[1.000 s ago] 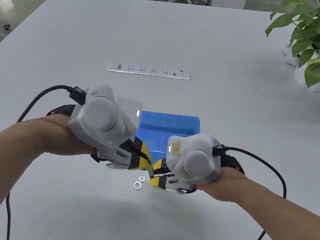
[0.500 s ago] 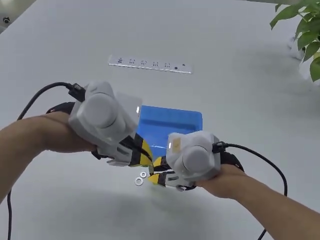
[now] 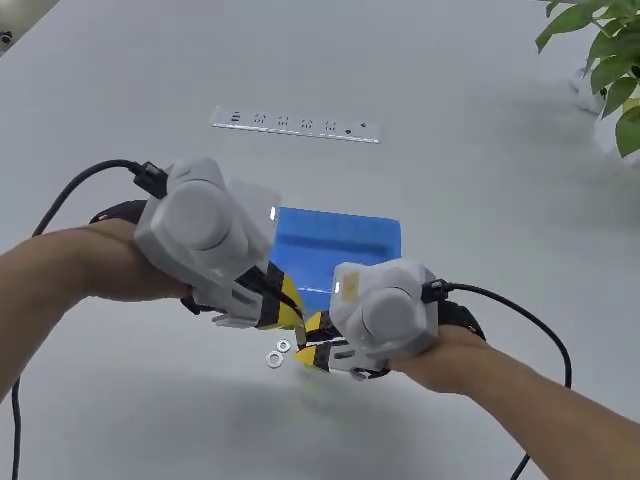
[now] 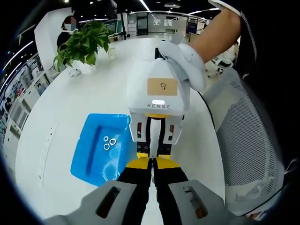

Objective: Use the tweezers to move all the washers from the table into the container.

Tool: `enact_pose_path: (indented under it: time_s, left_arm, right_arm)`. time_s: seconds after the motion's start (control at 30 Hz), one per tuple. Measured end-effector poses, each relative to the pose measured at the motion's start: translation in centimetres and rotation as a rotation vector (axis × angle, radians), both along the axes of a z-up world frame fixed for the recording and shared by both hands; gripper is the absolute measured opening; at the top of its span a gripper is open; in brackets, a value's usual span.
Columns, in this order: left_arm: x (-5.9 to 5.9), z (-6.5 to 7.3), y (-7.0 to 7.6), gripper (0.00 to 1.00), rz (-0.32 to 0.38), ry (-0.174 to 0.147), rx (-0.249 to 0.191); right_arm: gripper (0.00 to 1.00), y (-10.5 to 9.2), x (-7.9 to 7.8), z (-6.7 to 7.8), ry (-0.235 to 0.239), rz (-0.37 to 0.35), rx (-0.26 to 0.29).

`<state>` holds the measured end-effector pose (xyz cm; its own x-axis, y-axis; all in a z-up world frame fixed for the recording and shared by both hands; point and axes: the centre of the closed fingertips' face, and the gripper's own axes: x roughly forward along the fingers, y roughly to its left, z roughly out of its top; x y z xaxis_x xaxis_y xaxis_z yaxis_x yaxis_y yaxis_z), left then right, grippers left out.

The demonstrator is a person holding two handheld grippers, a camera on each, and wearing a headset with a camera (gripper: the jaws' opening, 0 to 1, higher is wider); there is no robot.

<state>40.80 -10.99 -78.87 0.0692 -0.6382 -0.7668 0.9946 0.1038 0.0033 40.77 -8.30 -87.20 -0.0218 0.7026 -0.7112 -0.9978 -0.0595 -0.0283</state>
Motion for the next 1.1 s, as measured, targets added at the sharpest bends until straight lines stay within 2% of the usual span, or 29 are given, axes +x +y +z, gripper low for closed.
enact_pose_path:
  time_s: [0.43, 0.73, 1.1]
  left_arm:
    - [0.3, -0.1, -0.1, 0.06, 0.005, 0.006, -0.008]
    - [0.2, -0.1, 0.0, 0.06, 0.006, 0.006, -0.005]
    - [0.1, 0.9, -0.1, 0.06, 0.011, -0.010, -0.013]
  right_arm:
    - [0.10, -0.1, 0.1, -0.1, 0.017, -0.015, -0.003]
    - [0.09, -0.1, 0.1, 0.0, 0.009, -0.005, -0.009]
    - [0.10, -0.2, 0.0, 1.0, -0.005, -0.001, -0.005]
